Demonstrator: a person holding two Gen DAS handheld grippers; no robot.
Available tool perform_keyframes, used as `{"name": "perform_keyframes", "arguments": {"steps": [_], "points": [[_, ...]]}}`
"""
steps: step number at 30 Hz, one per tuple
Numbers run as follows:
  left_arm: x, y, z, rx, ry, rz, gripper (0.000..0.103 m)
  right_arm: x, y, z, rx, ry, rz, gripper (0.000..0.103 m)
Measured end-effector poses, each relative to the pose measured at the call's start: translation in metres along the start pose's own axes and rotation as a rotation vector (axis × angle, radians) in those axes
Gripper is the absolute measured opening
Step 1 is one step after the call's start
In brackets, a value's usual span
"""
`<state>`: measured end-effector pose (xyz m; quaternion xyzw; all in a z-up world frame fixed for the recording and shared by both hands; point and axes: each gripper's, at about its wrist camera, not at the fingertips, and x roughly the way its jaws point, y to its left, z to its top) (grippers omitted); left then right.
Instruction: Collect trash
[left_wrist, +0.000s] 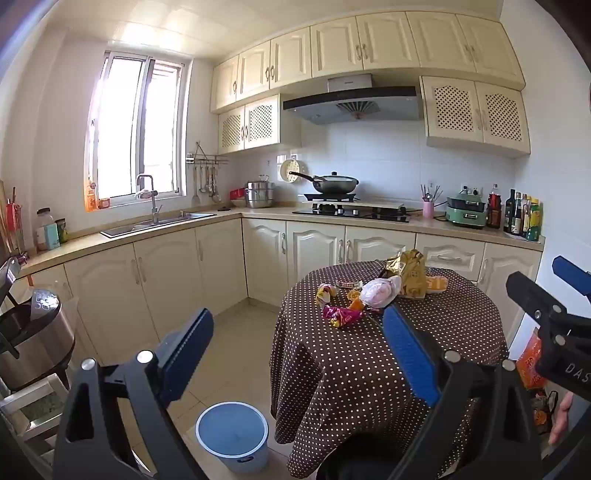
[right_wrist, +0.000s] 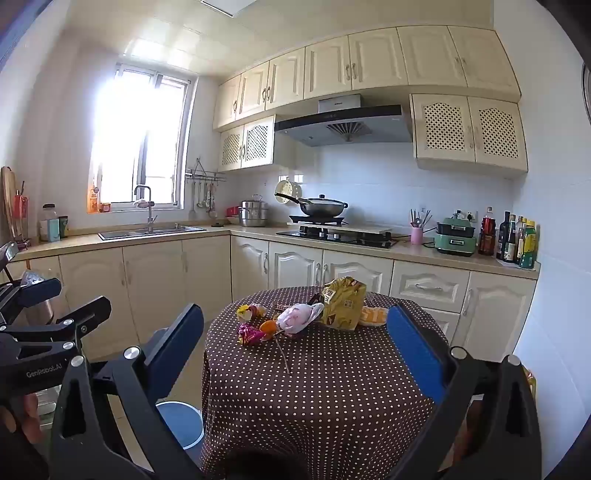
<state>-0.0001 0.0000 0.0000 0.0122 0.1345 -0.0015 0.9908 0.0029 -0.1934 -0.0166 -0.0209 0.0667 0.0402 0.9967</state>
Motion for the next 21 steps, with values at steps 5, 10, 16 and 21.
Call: {"name": "perform_keyframes", "arguments": {"steps": [5, 10, 16, 21], "points": [[-0.0001, 0.0001, 0.0001, 0.0, 0.0, 0.0, 0.091, 0.0002, -0.0013, 0.001, -0.001, 0.008, 0.002, 0.096], [-0.0001, 0.0, 0.0, 0.001, 0.002, 0.001, 0.091, 0.001, -0.0006, 0.0014, -0.004, 0.012, 0.002, 0.096], [-0.0001, 0.0001, -0.0001, 0.0, 0.003, 0.001, 0.091, 0.0004, -0.0041, -0.0022, 0.0, 0.011, 0.003, 0.096], [-0.0046, -0.0084, -0.003, 0.001, 0.002, 0.002, 0.091, 0.0039, -0.0033, -0.004, 0.001, 0.019, -0.001, 0.096]]}}
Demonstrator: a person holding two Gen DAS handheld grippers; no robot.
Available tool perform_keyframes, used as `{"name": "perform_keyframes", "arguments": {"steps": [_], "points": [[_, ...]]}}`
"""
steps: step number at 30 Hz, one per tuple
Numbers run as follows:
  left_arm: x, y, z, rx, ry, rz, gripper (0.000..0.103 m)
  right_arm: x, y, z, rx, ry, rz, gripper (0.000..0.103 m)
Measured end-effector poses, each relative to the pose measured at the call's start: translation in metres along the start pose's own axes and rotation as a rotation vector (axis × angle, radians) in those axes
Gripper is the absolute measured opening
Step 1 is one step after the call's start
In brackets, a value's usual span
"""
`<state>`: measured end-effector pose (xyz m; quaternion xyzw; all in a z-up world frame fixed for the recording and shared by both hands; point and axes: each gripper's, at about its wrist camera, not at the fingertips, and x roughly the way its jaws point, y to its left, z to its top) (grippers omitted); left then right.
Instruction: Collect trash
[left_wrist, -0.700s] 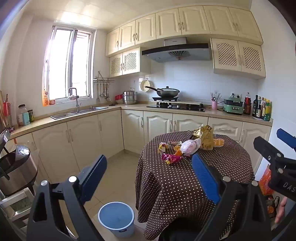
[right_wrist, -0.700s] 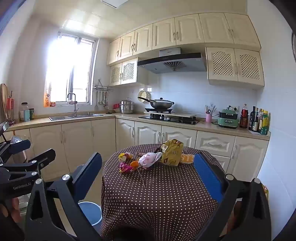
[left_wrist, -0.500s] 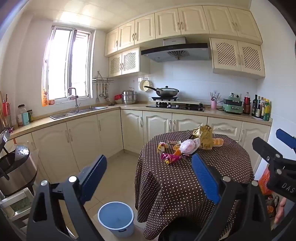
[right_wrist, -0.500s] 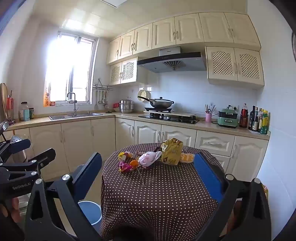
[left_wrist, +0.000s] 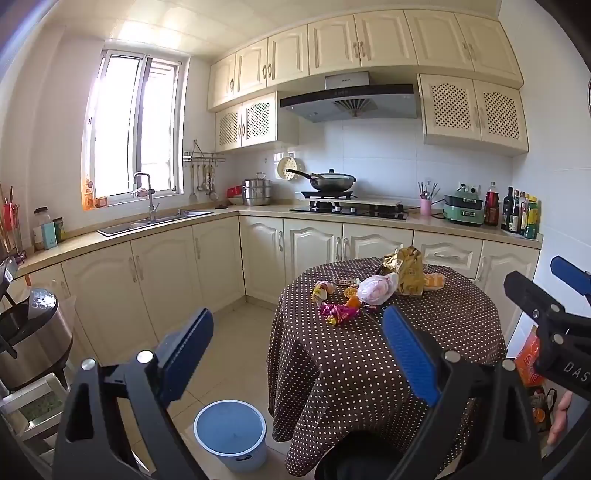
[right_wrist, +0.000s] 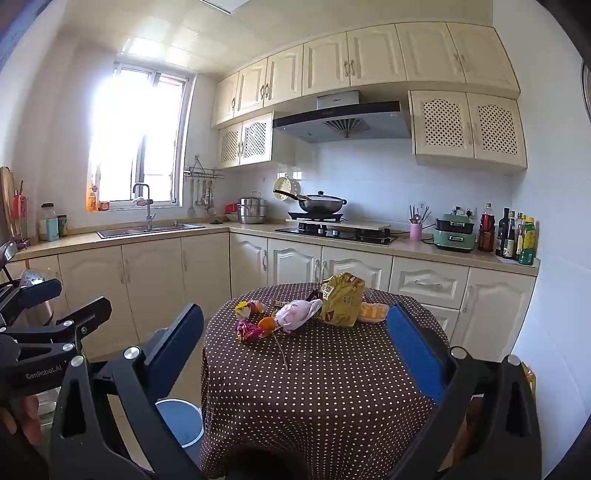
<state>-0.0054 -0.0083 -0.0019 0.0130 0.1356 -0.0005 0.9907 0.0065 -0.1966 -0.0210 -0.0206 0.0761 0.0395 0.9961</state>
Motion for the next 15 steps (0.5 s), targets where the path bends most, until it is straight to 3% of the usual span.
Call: {"name": "perform_keyframes", "arguments": {"steps": [15], "points": [[0.0068, -0.0055, -0.0009, 0.005, 0.006, -0.004, 0.091, -0.0004, -0.0002, 0.0, 0.0, 0.002, -0.003, 0.096]]}}
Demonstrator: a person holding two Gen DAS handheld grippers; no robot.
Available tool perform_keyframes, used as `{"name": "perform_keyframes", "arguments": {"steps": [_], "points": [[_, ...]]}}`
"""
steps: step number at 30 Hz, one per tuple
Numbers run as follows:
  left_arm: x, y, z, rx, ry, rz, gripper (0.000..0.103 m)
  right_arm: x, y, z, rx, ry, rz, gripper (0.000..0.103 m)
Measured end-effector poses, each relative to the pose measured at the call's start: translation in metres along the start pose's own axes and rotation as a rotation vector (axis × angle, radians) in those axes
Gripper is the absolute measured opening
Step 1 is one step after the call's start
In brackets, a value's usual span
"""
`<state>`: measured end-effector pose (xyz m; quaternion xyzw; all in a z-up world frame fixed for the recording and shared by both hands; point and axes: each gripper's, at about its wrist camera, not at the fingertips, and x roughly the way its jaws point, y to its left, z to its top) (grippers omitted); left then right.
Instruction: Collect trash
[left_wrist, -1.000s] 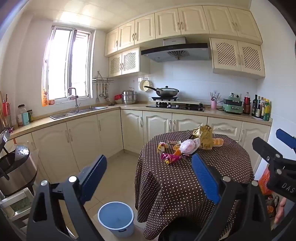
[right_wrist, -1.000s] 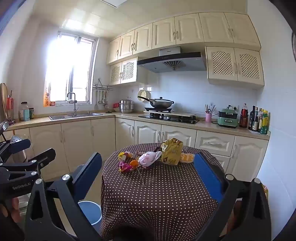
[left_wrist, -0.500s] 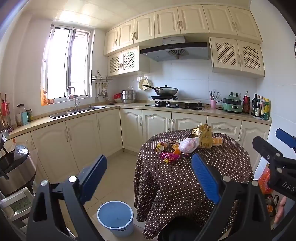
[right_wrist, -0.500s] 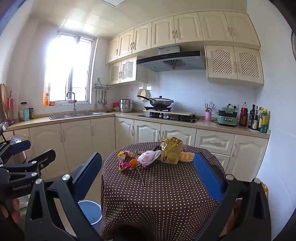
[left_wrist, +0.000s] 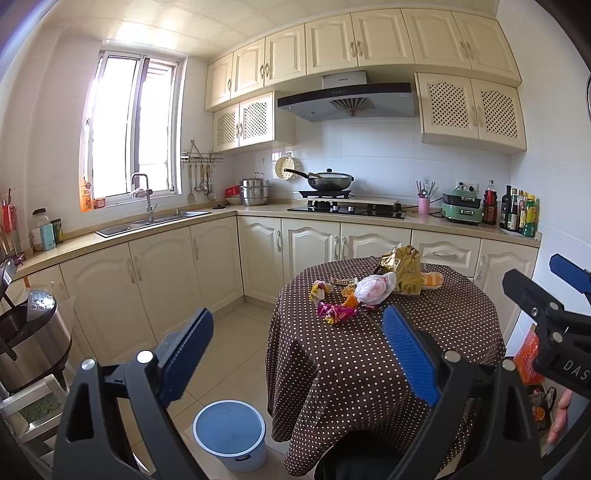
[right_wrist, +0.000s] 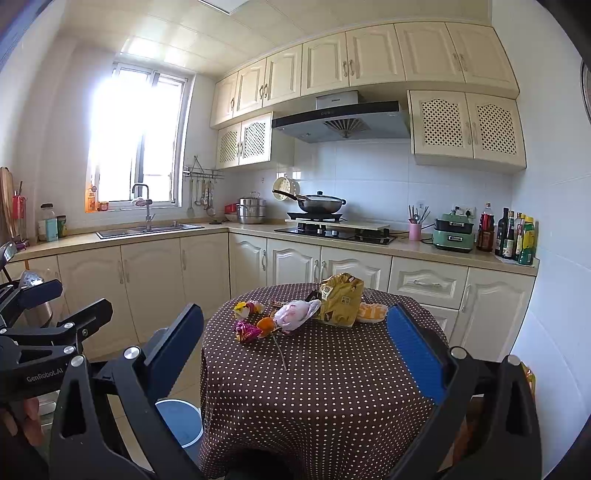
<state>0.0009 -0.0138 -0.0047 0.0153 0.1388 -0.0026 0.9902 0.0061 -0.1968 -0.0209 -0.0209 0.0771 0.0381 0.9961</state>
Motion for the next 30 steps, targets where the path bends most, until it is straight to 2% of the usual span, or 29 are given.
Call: {"name": "perform_keyframes", "arguments": {"steps": [30], "points": [[0.002, 0.0033, 0.0017, -0.003, 0.016, -0.001, 0.091, -0.0001, -0.0025, 0.004, 0.002, 0.011, 0.003, 0.096]]}}
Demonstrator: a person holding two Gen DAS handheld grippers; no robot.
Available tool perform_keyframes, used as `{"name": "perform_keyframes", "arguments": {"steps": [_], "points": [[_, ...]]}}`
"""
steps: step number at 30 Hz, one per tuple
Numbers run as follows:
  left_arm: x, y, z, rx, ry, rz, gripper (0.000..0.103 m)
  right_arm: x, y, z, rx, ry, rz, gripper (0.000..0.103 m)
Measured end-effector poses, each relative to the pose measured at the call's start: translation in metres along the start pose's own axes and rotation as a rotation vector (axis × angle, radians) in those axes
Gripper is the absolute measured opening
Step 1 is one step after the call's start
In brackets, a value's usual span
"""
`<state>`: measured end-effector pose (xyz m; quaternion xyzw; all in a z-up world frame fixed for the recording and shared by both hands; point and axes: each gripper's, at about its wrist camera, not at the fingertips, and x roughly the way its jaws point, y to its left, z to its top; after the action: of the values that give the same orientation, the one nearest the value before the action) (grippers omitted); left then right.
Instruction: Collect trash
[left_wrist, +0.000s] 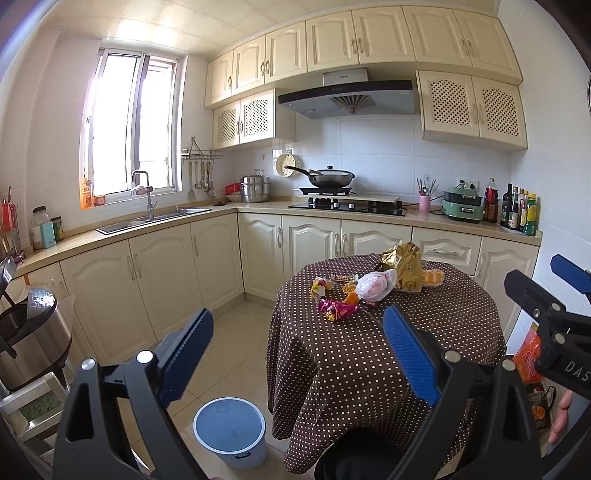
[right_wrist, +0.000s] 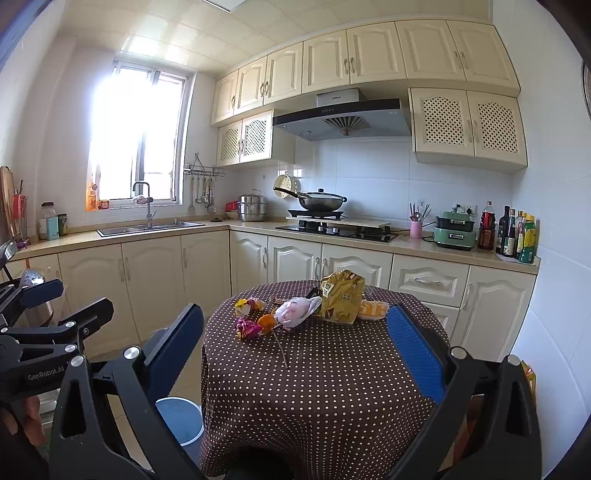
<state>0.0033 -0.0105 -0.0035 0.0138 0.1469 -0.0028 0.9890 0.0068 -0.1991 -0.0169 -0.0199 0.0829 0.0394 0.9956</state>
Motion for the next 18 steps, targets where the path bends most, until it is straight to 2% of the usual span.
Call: {"name": "perform_keyframes", "arguments": {"steps": [18], "points": [[0.0032, 0.003, -0.0035, -0.003, 0.009, 0.002, 0.091, 0.0015, -0.0007, -0.0037, 0.003, 0.008, -0.005, 0.096]]}}
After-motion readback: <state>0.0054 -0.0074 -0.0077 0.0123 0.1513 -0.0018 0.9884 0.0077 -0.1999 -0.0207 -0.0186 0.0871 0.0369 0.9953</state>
